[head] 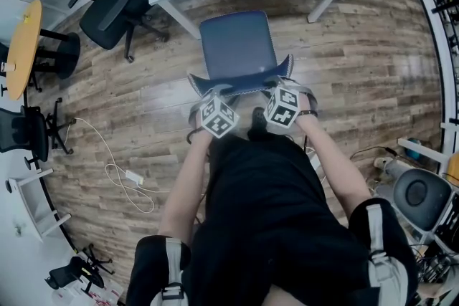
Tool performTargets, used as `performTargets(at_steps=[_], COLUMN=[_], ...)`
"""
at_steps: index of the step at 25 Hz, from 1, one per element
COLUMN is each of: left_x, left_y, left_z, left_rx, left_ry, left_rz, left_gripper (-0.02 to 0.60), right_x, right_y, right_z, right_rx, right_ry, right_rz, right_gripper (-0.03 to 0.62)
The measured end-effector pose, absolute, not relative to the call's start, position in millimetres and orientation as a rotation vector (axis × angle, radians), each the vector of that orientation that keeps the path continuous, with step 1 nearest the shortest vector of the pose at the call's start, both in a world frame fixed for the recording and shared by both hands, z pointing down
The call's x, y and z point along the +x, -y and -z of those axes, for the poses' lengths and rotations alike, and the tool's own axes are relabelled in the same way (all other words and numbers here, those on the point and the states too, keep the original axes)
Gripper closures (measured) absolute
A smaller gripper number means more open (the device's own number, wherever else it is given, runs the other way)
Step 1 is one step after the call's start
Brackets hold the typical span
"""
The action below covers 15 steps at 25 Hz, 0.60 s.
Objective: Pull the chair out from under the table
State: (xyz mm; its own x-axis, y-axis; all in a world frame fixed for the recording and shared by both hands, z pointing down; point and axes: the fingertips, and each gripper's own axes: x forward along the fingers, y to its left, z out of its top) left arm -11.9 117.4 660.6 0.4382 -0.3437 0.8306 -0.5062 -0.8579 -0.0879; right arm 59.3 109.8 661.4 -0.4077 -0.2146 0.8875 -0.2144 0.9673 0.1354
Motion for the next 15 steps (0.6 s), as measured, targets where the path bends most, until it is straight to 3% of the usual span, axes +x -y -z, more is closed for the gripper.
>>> performTargets(at_steps=[15], left_x=[-9.1], left_y=[-125.1], left_z=[-668.4], left_rx=[2.544], left_ry=[0.891], left_rz=[-1.475], left_gripper=[0.446], right_x=[60.3], right_y=[-115.5], right_z=[-664.1], right_rx=[0.349], right_ry=[2.026], right_rz=[0.042], right_gripper=[0.477])
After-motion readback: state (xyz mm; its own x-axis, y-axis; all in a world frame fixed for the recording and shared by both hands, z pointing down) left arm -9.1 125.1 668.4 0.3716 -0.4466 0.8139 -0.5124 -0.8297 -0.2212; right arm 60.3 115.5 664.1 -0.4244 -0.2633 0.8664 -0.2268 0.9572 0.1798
